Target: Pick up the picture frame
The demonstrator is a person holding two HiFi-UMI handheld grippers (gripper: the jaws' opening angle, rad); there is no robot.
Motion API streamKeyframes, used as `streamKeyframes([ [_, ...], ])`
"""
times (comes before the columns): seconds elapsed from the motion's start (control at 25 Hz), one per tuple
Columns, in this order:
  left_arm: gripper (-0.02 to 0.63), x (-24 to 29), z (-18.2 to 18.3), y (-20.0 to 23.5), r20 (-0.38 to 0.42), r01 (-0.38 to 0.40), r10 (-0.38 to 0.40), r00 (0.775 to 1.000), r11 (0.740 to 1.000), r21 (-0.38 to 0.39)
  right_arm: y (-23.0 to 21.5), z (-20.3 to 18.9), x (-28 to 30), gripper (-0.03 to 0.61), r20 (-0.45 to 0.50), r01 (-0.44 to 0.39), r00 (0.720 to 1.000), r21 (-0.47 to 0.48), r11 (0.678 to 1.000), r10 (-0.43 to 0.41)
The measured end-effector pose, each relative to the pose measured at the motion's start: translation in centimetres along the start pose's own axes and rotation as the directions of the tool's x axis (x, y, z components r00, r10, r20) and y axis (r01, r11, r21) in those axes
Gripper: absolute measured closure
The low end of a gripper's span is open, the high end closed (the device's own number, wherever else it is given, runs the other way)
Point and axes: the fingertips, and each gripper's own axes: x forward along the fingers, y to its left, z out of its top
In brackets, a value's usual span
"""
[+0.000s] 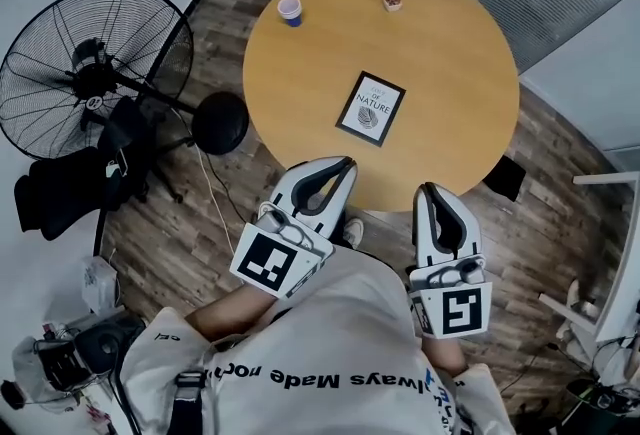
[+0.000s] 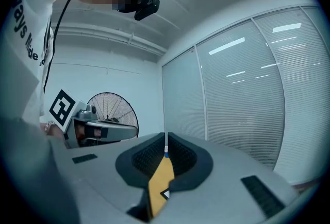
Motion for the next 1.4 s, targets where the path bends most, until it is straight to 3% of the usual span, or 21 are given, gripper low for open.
streamKeyframes([
  [0.84,0.58,8.8,1.4,9.3,-0.02,0.092,-0.092,0.996,0.996,-0.004,-4.5,-0.1,11.4,0.535,-0.037,0.082,0.996,0.0,0.997,-0.082],
  [1.4,0.578,13.1,-2.6,13.9,-0.124,0.16,-0.162,0.979,0.987,-0.03,-6.7,-4.4,16.1,0.534,-0.128,0.159,0.98,0.023,0.987,-0.155],
])
